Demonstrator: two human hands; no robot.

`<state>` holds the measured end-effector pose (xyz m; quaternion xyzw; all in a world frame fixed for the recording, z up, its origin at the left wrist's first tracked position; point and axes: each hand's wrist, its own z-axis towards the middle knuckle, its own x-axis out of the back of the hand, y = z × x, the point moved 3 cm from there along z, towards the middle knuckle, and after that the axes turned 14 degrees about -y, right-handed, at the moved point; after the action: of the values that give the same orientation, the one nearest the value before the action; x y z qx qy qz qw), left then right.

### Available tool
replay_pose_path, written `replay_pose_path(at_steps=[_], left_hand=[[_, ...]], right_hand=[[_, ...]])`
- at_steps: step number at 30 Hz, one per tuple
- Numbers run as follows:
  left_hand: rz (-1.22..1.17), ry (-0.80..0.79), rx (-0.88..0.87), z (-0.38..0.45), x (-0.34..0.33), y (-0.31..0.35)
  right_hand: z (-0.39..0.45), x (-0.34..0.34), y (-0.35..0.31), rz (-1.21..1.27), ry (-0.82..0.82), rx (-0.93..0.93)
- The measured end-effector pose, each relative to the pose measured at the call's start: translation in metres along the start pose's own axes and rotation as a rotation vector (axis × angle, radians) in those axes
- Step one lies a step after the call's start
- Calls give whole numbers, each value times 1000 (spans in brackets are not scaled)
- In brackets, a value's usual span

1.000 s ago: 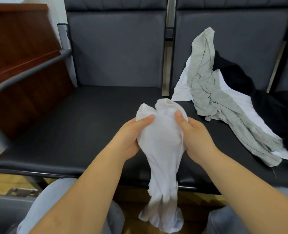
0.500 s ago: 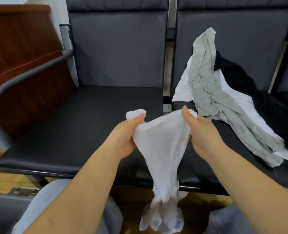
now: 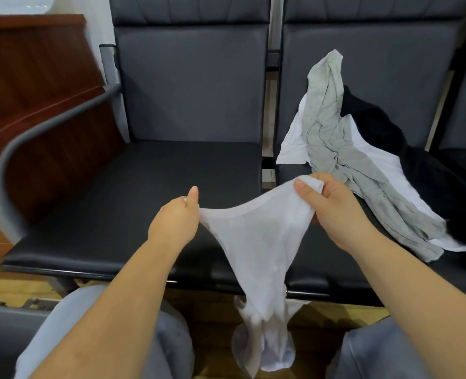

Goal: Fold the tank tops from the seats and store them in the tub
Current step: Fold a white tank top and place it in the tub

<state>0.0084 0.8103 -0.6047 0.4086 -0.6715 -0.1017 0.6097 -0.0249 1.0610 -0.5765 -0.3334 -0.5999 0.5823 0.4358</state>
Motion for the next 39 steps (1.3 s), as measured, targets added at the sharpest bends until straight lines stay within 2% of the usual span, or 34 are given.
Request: replay_pose_path(at_steps=[2,4,5,7,10,14,16,18,20,22,24,26,30,35,39], left_hand=[[-169,-94,60,-3,-2,-4],[-519,-229,100,-13,-7,3],[-651,-294,92,-20,-12,9],[-760,-391,36,-32,-25,21],[-722,-423,-51,-38,-42,31],[-725,-453,146,-36,-51,41],[-837,-459,123,-33,-53,42],[-851,-469,75,-31,-54,42],[-875,-459,115,-32,-56,38],[-1009,-491,118,-33,-58,39],[-1178,-586,106,-38,-58,42],[-1239,-706,83,-42,-56,44],[-1232,-849,-50,-38,-51,56],[-1221,-873,-15,-38,-53,54],[-1230,-842,140,-37,-54,47]], right_hand=[[-5,-5,0,35,-44,-21],[-10,-14,2,78,-87,-52],[-12,-21,2,108,-111,-67],[-15,-37,4,151,-171,-90],[-16,-55,9,85,-234,-86],[-12,-66,10,-76,-238,-47],[-10,-68,8,-138,-227,-5],[-6,-71,7,-148,-266,35],[-4,-73,7,-56,-321,30],[1,-63,6,-3,-291,51],[7,-46,7,-28,-209,75],[12,-33,10,-46,-200,28],[11,-37,17,103,-398,-113],[8,-45,20,349,-442,-263],[3,-46,17,424,-470,-291]])
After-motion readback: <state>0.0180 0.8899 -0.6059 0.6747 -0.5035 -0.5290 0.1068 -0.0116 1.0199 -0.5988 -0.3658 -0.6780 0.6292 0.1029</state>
